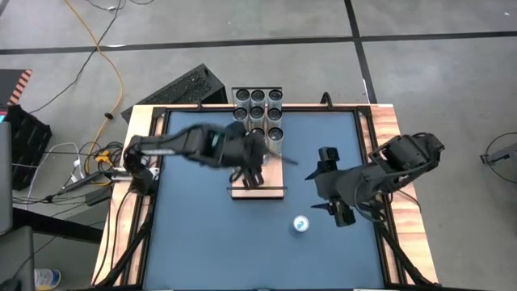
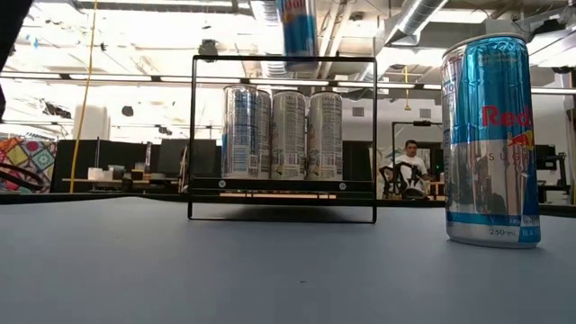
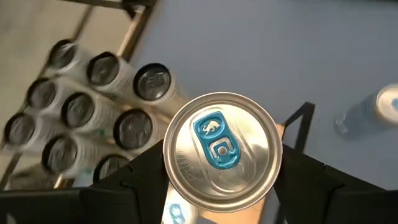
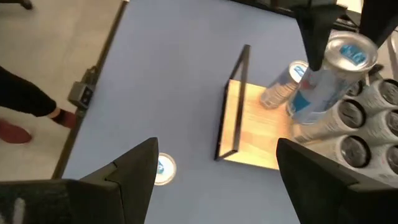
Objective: Place canned beverage on shelf
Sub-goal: Put the left blue soda can on the shelf
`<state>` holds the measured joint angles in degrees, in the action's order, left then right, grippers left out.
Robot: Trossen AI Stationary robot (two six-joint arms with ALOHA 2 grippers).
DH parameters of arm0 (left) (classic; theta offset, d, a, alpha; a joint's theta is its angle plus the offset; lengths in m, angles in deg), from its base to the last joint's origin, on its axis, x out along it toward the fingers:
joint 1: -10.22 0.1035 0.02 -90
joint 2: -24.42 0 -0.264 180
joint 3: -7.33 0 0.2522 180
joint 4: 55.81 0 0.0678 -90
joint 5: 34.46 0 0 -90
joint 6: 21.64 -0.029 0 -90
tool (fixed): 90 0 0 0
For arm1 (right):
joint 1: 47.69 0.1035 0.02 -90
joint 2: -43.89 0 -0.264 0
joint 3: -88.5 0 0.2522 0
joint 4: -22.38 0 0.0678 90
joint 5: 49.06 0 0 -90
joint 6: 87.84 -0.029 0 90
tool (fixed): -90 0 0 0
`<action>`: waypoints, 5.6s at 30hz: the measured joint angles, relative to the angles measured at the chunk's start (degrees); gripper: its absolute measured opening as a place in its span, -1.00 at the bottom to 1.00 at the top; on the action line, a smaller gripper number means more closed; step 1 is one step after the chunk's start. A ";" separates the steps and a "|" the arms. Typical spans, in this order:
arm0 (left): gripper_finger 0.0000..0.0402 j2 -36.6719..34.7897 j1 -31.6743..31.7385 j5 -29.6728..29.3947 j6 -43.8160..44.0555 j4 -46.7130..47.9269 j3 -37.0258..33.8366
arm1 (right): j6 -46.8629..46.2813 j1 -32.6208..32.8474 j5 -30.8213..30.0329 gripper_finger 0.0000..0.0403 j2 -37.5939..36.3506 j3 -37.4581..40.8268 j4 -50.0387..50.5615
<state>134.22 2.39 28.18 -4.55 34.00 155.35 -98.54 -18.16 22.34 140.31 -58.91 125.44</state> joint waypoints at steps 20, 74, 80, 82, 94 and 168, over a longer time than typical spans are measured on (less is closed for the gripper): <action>0.11 0.04 12.30 34.37 -41.38 -6.03 -10.02 | -1.44 -7.25 -0.02 0.54 -0.17 -0.02 0.72; 0.18 -0.02 18.50 40.86 -69.06 -14.12 -25.82 | -2.93 -8.76 0.31 0.54 -0.13 -0.02 0.69; 0.18 0.74 18.42 41.73 -69.40 -14.30 -25.80 | -2.93 -8.76 0.31 0.54 -0.11 -0.02 0.69; 0.18 1.10 18.38 41.61 -69.34 -13.96 -25.86 | -2.93 -8.74 0.31 0.54 -0.11 -0.02 0.71; 0.18 1.99 18.01 41.59 -69.93 -14.25 -25.84 | -2.93 -8.74 0.31 0.54 -0.11 -0.02 0.72; 0.47 -0.90 7.66 4.42 12.16 -15.99 -21.14 | -2.81 -8.63 0.57 0.54 -1.22 0.00 0.70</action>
<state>133.32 10.05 32.60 7.60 18.01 134.21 -101.35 -26.79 22.91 139.09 -58.91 126.15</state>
